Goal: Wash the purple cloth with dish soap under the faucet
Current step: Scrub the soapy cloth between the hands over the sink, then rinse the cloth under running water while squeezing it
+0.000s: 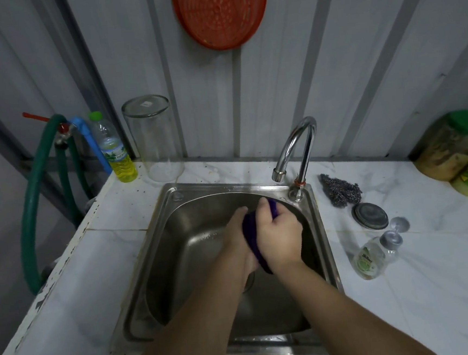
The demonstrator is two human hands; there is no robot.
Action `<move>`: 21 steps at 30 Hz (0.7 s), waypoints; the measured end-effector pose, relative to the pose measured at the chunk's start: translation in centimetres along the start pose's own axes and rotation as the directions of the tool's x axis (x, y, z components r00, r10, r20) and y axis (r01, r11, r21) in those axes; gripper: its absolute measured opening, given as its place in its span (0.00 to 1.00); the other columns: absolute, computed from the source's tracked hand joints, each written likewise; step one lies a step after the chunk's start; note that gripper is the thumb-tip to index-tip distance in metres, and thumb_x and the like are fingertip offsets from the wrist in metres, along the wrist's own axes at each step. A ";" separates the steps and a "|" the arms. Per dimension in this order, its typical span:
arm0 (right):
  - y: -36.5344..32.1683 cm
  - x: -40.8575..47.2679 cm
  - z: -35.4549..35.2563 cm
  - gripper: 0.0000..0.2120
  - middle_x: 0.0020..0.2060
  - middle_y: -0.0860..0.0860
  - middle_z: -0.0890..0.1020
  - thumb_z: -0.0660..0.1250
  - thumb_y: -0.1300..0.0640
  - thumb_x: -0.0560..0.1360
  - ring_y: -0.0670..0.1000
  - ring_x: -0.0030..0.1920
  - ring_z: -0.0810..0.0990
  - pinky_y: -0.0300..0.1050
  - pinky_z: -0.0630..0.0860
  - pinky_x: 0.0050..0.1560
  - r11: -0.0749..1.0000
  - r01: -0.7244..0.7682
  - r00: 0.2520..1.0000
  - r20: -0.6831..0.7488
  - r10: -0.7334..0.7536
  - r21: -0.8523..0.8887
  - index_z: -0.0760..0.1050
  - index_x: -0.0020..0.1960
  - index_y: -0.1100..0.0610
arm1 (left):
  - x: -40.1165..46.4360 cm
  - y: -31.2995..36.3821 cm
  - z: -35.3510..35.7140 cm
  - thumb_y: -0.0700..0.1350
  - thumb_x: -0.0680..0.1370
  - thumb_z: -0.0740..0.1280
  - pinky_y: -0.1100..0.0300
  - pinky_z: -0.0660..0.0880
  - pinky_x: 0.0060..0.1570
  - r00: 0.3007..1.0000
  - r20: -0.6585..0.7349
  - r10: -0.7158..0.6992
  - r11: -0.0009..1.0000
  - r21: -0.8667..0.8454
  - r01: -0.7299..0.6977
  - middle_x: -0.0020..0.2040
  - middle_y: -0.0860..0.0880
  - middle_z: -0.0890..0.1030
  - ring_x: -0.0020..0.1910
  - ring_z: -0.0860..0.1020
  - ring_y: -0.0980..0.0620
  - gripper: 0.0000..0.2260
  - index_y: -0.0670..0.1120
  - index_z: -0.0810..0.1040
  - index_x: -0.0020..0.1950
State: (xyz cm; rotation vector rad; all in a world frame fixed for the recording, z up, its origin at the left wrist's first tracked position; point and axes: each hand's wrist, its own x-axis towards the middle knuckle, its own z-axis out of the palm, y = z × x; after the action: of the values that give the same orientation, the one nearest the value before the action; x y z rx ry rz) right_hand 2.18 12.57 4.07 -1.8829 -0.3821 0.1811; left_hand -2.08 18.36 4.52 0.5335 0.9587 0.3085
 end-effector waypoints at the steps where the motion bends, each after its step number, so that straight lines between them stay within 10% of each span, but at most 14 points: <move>1: 0.1 1.2 -0.3 0.20 0.32 0.49 0.82 0.58 0.40 0.77 0.50 0.36 0.81 0.44 0.74 0.38 0.999 -0.025 1.000 -0.014 0.025 -0.032 0.76 0.36 0.53 | 0.0 -0.2 0.1 0.53 0.81 0.63 0.60 0.79 0.28 1.000 0.026 -0.011 1.000 0.021 0.011 0.32 0.42 0.85 0.29 0.84 0.45 0.18 0.40 0.83 0.46; 7: 1.5 6.6 -2.3 0.21 0.48 0.60 0.85 0.58 0.43 0.79 0.61 0.50 0.82 0.56 0.79 0.57 0.946 -0.304 0.941 0.121 0.316 -0.110 0.80 0.52 0.59 | -0.3 0.0 0.0 0.53 0.79 0.66 0.52 0.82 0.37 0.990 0.134 -0.042 0.982 0.189 0.016 0.44 0.43 0.89 0.44 0.86 0.42 0.15 0.44 0.84 0.55; 10: 1.0 7.1 -3.3 0.11 0.47 0.58 0.83 0.61 0.44 0.79 0.60 0.50 0.82 0.59 0.78 0.59 0.933 -0.358 0.915 0.214 0.343 0.035 0.75 0.43 0.49 | -0.6 1.0 -0.5 0.58 0.80 0.64 0.48 0.84 0.36 0.965 0.227 -0.131 0.964 0.257 0.071 0.45 0.43 0.89 0.41 0.88 0.40 0.19 0.43 0.84 0.55; 16: 0.7 7.9 -4.6 0.13 0.45 0.53 0.82 0.61 0.41 0.79 0.53 0.45 0.82 0.47 0.78 0.45 0.928 -0.372 0.872 0.332 0.359 -0.025 0.73 0.43 0.49 | -0.6 2.3 0.6 0.47 0.78 0.72 0.53 0.84 0.42 0.925 0.303 -0.230 0.789 0.615 -0.005 0.53 0.40 0.88 0.49 0.87 0.42 0.15 0.40 0.82 0.62; 21: -0.1 10.4 -5.7 0.16 0.48 0.55 0.82 0.57 0.43 0.80 0.53 0.45 0.81 0.45 0.77 0.42 0.911 -0.390 0.835 0.366 0.411 -0.132 0.74 0.55 0.55 | 0.2 1.5 1.0 0.40 0.77 0.67 0.49 0.81 0.46 0.972 0.177 -0.156 0.863 0.502 0.048 0.46 0.40 0.89 0.50 0.85 0.39 0.13 0.40 0.80 0.61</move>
State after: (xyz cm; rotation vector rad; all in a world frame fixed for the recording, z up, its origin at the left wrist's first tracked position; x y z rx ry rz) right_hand 13.62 11.13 6.80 -1.9590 -0.2496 0.8465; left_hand -1.18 19.41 5.69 0.9636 0.8511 -0.1022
